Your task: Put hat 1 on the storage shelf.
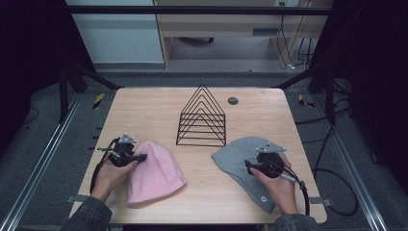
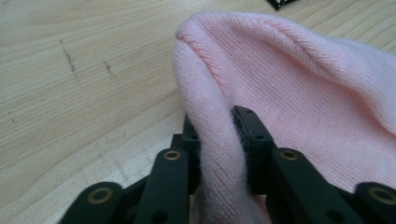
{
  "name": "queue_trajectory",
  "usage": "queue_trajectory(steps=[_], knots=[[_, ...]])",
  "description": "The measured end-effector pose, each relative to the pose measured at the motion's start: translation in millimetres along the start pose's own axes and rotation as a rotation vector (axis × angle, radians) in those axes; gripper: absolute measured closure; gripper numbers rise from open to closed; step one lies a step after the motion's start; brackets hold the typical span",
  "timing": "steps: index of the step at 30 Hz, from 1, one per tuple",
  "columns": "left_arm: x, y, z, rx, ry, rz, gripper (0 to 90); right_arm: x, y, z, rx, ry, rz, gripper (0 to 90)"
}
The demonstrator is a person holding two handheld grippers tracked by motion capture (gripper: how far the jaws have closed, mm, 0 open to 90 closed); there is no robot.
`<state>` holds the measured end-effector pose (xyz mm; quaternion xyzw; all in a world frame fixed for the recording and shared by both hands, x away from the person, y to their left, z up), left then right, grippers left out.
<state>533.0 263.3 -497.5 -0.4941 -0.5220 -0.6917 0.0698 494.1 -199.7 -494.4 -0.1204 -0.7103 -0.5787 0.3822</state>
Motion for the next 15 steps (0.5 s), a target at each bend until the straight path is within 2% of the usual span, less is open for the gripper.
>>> queue_trajectory(steps=[3, 7, 10, 14, 15], knots=[[2.1, 1.5, -2.3, -0.017, 0.013, -0.009, 78.5, 0.3, 0.0, 0.4, 0.004, 0.004, -0.003, 29.9], [9.0, 5.4, -9.3, -0.03, 0.016, -0.051, 79.1, 2.2, 0.1, -0.4, -0.005, 0.002, -0.012, 29.9], [18.0, 8.6, -16.3, -0.049, 0.031, -0.095, 79.6, 3.4, 0.7, -1.0, -0.01, 0.001, -0.021, 30.0], [39.1, 15.7, -29.7, -0.091, 0.039, -0.188, 80.1, 5.8, 3.3, -0.3, -0.017, 0.004, -0.043, 29.8], [39.1, 15.7, -29.7, -0.091, 0.039, -0.188, 80.1, 5.8, 3.3, -0.3, -0.017, 0.004, -0.043, 29.8]])
Point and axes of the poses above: each handheld gripper's, and its own axes: x roughly backward along the jaws, y roughly out of its top, z roughly to its left, the point moved 3 cm from there along -x, roughly forward along the jaws, and after that the axes turned 2 degrees about -x, right-handed, at the moved point
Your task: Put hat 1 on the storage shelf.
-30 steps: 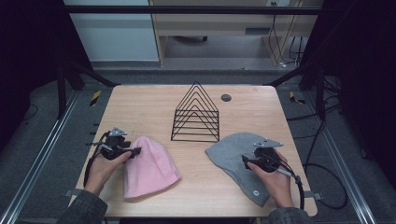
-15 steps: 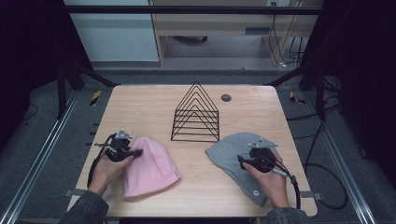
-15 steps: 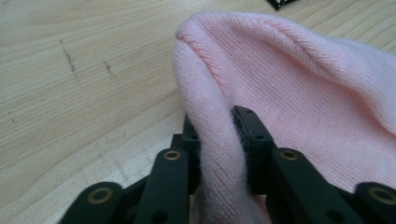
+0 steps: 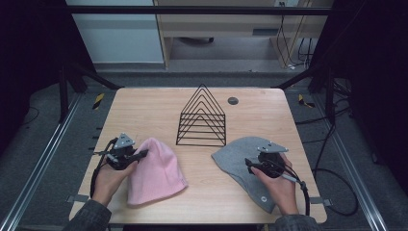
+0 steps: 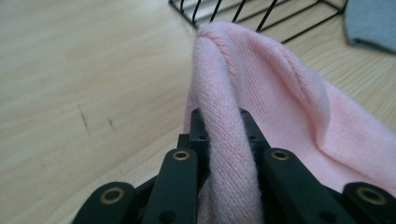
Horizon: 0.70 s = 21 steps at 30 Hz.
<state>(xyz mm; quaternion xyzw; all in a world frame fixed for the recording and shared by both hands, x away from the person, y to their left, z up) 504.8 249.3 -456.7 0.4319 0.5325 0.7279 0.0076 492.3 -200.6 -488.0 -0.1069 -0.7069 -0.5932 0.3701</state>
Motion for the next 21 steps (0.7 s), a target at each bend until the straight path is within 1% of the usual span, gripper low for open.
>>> queue_trajectory(steps=[1, 2, 4, 5, 6, 7, 9, 10, 11, 12, 13, 14, 15, 16, 18, 19, 20, 21], knots=[[9.7, 6.6, -6.6, -0.026, 0.006, -0.039, 80.1, 1.9, 1.4, 1.7, -0.031, 0.036, -0.019, 28.5], [9.7, 6.6, -6.6, -0.026, 0.006, -0.039, 80.2, 1.9, 1.4, 1.7, -0.031, 0.036, -0.019, 28.5], [19.6, 15.9, -13.1, -0.063, 0.014, -0.071, 80.1, 6.1, 5.3, 5.2, -0.056, 0.081, -0.055, 27.1], [24.7, 21.4, -15.3, -0.071, 0.016, -0.09, 80.1, 8.5, 8.6, 7.7, -0.07, 0.102, -0.072, 26.0], [30.5, 28.9, -17.5, -0.082, 0.014, -0.113, 80.2, 12.1, 13.1, 10.9, -0.069, 0.116, -0.086, 26.0], [33.9, 33.2, -18.5, -0.092, 0.016, -0.123, 80.3, 16.7, 19.9, 16.0, -0.05, 0.118, -0.113, 26.0], [40.3, 44.7, -21.6, -0.11, 0.018, -0.151, 80.4, 22.0, 29.4, 25.8, -0.032, 0.152, -0.134, 25.9], [43.3, 51.5, -23.0, -0.129, 0.025, -0.157, 80.6, 25.9, 39.3, 40.3, 0.002, 0.187, -0.154, 25.7], [44.6, 55.6, -23.9, -0.137, 0.028, -0.161, 80.6, 26.3, 42.4, 45.0, 0.023, 0.196, -0.156, 25.5], [46.3, 61.0, -24.3, -0.153, 0.033, -0.159, 80.6, 26.3, 42.4, 45.0, 0.023, 0.196, -0.156, 25.5], [47.8, 66.8, -23.8, -0.173, 0.042, -0.163, 80.6, 27.0, 46.8, 51.7, 0.051, 0.2, -0.157, 25.4], [49.4, 72.1, -23.5, -0.183, 0.047, -0.162, 80.7, 28.0, 55.9, 64.8, 0.096, 0.216, -0.148, 25.2], [52.1, 81.9, -21.8, -0.189, 0.057, -0.153, 80.7, 28.5, 60.8, 70.9, 0.119, 0.22, -0.147, 26.0], [52.1, 81.9, -21.8, -0.189, 0.057, -0.153, 80.7, 28.5, 60.8, 70.9, 0.119, 0.22, -0.147, 26.0], [55.8, 93.7, -19.2, -0.193, 0.063, -0.166, 80.7, 28.2, 71.9, 84.9, 0.164, 0.242, -0.137, 27.5], [57.3, 97.6, -18.4, -0.191, 0.065, -0.172, 80.8, 28.0, 77.0, 91.0, 0.179, 0.252, -0.135, 28.4], [61.8, 108.1, -16.6, -0.19, 0.063, -0.188, 80.7, 27.3, 85.7, 101.6, 0.204, 0.28, -0.13, 32.0], [61.8, 108.1, -16.6, -0.19, 0.063, -0.188, 80.7, 27.3, 85.7, 101.6, 0.204, 0.28, -0.13, 32.0]])
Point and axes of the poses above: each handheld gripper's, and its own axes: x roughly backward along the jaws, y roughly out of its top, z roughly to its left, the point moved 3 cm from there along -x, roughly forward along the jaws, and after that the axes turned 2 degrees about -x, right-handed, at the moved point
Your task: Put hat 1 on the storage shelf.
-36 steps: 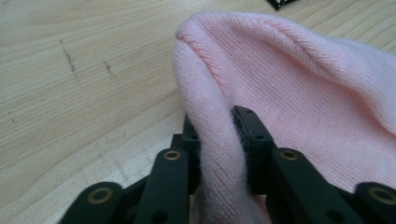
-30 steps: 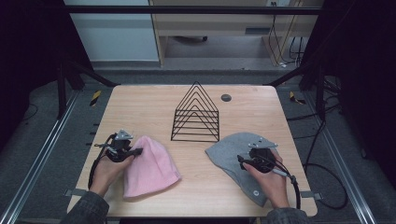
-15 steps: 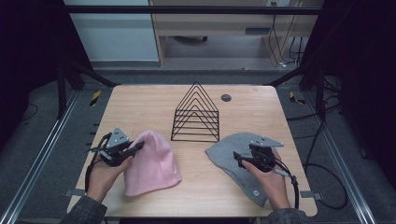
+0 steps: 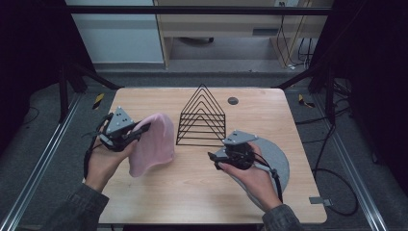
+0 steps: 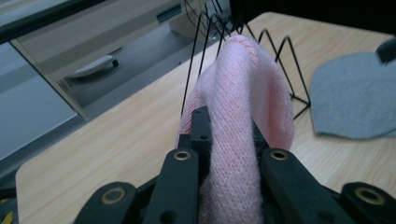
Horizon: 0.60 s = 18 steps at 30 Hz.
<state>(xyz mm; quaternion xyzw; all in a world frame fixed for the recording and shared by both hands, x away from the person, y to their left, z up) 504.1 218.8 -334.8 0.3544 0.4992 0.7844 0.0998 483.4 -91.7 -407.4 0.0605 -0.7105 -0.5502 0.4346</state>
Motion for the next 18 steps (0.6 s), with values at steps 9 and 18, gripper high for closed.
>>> queue_trajectory(steps=[9, 18], knots=[[17.5, 49.8, 9.6, 0.002, -0.013, -0.073, 80.6, -22.4, 48.4, 33.9, 0.097, 0.092, 0.028, 38.8], [30.0, 73.6, 9.0, 0.013, -0.025, -0.113, 80.5, -39.9, 75.1, 42.6, 0.062, 0.15, 0.0, 35.6]])
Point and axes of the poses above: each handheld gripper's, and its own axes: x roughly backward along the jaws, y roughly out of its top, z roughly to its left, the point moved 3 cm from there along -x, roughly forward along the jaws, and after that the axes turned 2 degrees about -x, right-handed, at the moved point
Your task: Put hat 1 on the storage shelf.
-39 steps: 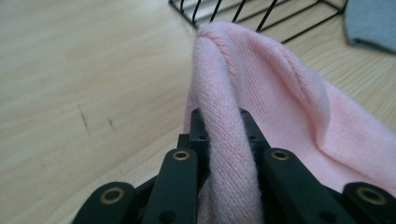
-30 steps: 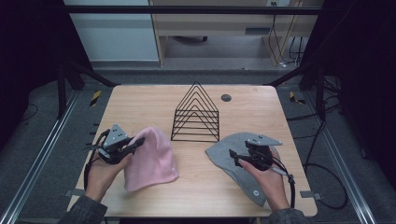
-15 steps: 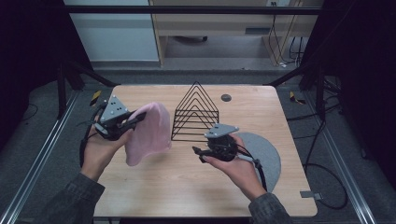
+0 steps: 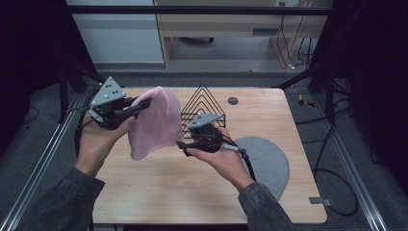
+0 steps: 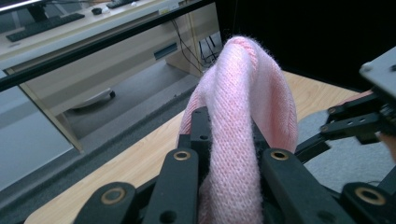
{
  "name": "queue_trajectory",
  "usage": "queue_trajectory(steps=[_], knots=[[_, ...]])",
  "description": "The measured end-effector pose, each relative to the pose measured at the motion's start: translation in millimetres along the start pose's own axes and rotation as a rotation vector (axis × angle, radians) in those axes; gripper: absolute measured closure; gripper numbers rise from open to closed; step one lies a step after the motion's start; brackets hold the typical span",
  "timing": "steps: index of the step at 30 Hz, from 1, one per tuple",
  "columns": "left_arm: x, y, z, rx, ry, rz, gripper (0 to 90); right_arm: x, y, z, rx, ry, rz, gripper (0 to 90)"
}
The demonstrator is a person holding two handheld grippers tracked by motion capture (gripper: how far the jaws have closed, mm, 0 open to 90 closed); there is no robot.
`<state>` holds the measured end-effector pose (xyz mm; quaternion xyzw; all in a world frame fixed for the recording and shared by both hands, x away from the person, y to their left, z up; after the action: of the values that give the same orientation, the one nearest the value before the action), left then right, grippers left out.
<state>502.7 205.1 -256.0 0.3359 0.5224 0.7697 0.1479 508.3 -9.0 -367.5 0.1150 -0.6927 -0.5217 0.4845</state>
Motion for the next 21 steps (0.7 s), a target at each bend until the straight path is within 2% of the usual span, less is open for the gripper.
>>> queue_trajectory(steps=[2, 4, 6, 9, 11, 14, 15, 16, 21], knots=[[2.0, 4.0, -1.5, -0.001, -0.007, -0.007, 80.5, -1.4, 3.2, 1.5, 0.0, 0.004, -0.003, 34.1], [4.5, 8.1, -3.6, -0.01, -0.009, -0.013, 80.5, -6.1, 12.1, 3.2, 0.019, -0.014, 0.004, 28.5], [5.7, 8.8, -3.7, -0.01, -0.007, -0.017, 80.5, -7.4, 14.7, 2.9, 0.017, -0.017, 0.002, 27.9], [8.7, 10.0, -2.4, 0.003, -0.024, -0.03, 80.5, -9.4, 17.7, -0.6, 0.008, -0.006, 0.001, 28.2], [8.1, 10.4, -1.2, 0.007, -0.038, -0.029, 80.5, -11.7, 17.6, -4.0, 0.016, -0.001, 0.012, 37.6], [2.5, 13.4, 5.6, 0.03, -0.048, -0.044, 80.5, -13.1, 22.4, -6.6, 0.064, 0.022, 0.003, 65.1], [2.5, 13.4, 5.6, 0.03, -0.048, -0.044, 80.5, -13.1, 22.4, -6.6, 0.064, 0.022, 0.003, 65.1], [0.4, 15.0, 7.8, 0.03, -0.047, -0.042, 80.3, -11.8, 26.9, -10.9, 0.066, 0.013, -0.001, 73.1], [-12.8, 32.6, 27.7, 0.045, -0.058, -0.034, 79.4, 0.9, 39.7, -22.6, 0.057, 0.024, -0.008, 74.3]])
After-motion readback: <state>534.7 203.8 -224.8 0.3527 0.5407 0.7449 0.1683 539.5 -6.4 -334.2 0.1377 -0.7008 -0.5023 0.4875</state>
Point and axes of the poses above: each handheld gripper's, and its own axes: x roughly backward along the jaws, y roughly out of its top, z roughly to its left, the point moved 3 cm from there along -x, roughly forward along the jaws, and after that the axes turned 2 degrees about -x, right-handed, at the moved point
